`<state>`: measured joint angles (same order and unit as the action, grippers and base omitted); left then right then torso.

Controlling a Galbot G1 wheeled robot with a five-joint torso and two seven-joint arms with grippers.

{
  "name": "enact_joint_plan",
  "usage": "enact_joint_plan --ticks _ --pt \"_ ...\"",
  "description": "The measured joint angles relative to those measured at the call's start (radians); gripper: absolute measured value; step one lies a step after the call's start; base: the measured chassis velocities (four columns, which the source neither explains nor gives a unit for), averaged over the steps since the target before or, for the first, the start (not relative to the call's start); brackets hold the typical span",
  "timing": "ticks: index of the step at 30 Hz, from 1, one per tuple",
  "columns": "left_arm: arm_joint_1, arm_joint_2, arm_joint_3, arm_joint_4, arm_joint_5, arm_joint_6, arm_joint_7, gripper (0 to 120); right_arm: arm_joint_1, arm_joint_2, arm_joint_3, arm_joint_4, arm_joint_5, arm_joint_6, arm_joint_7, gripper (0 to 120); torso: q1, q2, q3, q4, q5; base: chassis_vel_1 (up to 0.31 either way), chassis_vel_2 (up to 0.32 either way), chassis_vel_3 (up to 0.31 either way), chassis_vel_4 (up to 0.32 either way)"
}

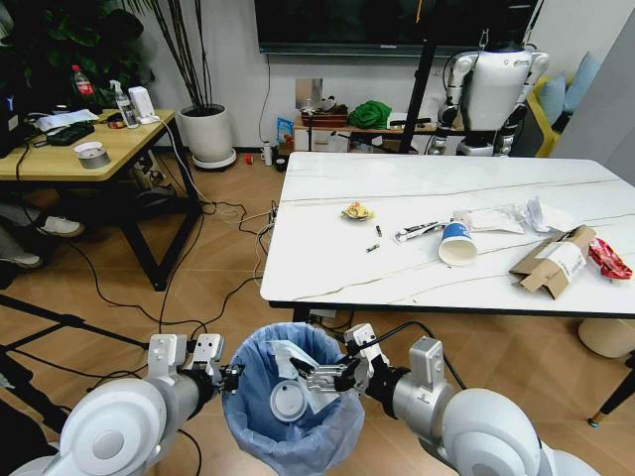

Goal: Pick up the trash bin and place the trash from the table into it.

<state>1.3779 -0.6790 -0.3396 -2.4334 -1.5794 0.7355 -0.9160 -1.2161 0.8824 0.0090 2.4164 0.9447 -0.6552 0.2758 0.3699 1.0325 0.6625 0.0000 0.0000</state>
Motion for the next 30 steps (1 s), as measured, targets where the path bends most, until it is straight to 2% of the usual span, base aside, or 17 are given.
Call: enact_joint_plan --ticks 2,4,6,11,13,19,21,27,30 --pt "0.001 0.001 0.0 -0.001 0.001 0.0 0.0 0 -0.007 0.0 0.002 0.003 0.0 0.0 0.001 93 0.0 0.0 0.0 0.0 0.0001 0.0 0.0 0.0 0.0" --pt "0.003 0.003 0.0 -0.002 0.001 0.0 0.0 0 -0.018 0.001 0.005 0.006 0.0 0.001 0.001 82 0.0 0.0 0.0 0.0 0.0 0.0 0.0 0.0 0.0" --pt "0.004 0.003 -0.001 -0.002 0.002 0.0 0.0 0 -0.022 0.001 0.005 0.008 -0.001 0.001 0.001 81 0.0 0.0 0.0 0.0 0.0 0.0 0.0 0.0 0.0" --pt "0.007 0.004 -0.001 -0.003 0.003 0.0 0.0 0 -0.034 0.002 0.011 0.013 -0.005 0.001 -0.001 58 0.0 0.0 0.0 0.0 0.0 0.0 0.0 0.0 0.0" --pt "0.008 0.004 -0.001 -0.003 0.003 0.0 -0.001 0 -0.034 0.002 0.012 0.014 -0.005 0.001 -0.001 55 0.0 0.0 0.0 0.0 0.0 0.0 0.0 0.0 0.0" --pt "0.009 0.004 -0.001 -0.004 0.003 0.0 -0.001 0 -0.033 0.001 0.016 0.018 -0.006 0.001 -0.004 29 0.0 0.0 0.0 0.0 0.0 0.0 0.0 0.0 0.0" --pt "0.008 0.005 -0.001 -0.004 0.003 0.0 -0.001 0 -0.033 0.001 0.016 0.019 -0.005 0.001 -0.004 27 0.0 0.0 0.0 0.0 0.0 0.0 0.0 0.0 0.0" --pt "0.005 0.008 -0.001 -0.004 0.0 0.0 -0.001 0 -0.035 0.001 0.016 0.033 -0.006 0.0 -0.009 0 0.0 0.0 0.0 0.0 0.0 0.0 0.0 0.0 0.0" --pt "0.005 0.008 -0.001 -0.004 -0.003 0.0 -0.001 0 -0.036 0.002 0.017 0.033 -0.006 0.0 -0.01 0 0.0 0.0 0.0 0.0 0.0 0.0 0.0 0.0 0.0"
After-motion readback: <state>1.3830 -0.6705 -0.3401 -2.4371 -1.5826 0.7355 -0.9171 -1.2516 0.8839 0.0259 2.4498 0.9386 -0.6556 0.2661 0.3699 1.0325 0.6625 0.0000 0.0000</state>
